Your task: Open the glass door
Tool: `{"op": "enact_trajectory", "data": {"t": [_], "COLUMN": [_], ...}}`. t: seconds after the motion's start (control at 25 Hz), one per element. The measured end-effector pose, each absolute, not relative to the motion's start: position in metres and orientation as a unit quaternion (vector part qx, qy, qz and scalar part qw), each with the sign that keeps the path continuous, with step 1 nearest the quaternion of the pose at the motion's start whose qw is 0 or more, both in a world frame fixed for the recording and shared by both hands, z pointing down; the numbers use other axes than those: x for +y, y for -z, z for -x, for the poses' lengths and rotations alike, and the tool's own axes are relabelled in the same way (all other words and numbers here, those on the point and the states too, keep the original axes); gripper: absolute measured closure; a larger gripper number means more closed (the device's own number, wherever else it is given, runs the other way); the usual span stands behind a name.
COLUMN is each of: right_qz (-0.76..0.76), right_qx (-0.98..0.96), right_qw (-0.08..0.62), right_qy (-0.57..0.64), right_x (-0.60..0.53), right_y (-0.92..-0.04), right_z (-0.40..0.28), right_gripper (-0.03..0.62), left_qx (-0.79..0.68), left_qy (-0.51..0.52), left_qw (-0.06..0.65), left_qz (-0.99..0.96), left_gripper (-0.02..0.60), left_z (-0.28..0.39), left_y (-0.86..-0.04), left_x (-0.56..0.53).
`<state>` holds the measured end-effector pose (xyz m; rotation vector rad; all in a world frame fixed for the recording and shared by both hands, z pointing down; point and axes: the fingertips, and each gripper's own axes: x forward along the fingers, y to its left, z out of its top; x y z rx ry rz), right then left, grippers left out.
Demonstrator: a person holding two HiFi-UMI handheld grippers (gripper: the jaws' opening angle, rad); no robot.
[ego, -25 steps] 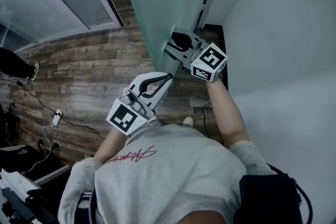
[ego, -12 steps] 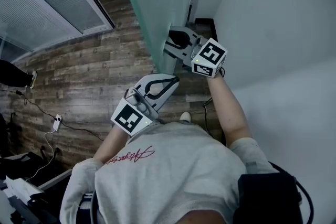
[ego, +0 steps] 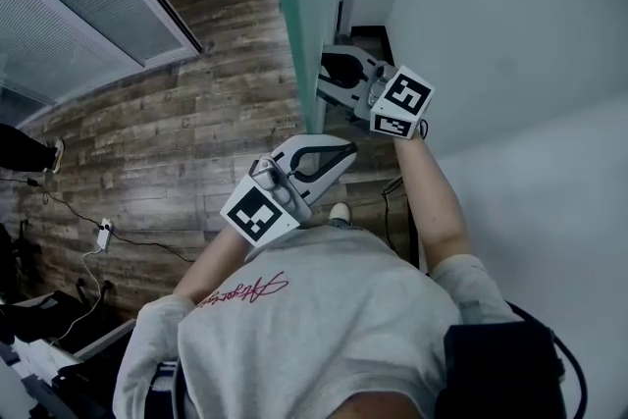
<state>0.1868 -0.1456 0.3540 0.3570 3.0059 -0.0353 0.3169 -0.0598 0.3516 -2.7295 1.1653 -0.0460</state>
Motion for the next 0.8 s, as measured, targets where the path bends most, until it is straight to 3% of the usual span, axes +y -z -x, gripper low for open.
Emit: {"op": "enact_trajectory", "data": {"t": [0.12,0.56,0.8], "right_qz": [-0.12,-0.122,-0.122], "right_qx": [0.991,0.99,0.99], "right_qw": [0.06,0.063,0.068], "right_qy": [0.012,0.015,0.018], "right_x": [-0.145,-0.164,-0.173], "right_y": [-0.352,-0.35,-0.351], "right_z": [-0.193,-0.236,-0.259], "right_gripper": [0.467,0.467,0.467], "left_qx": [0.373,0.272,0.225], "left_qy": [0.008,0.008,-0.008], "left_qw": [0.067,0.11,0.066], "left_qz": [0.926,0.956,0.972], "left_gripper": [0.564,0.563,0.563], "left_z": [-0.326,-0.391,-0.42], "left_y": [-0.352,-0.337,-0.338], "left_x": [-0.061,-0.071,-0.074]}}
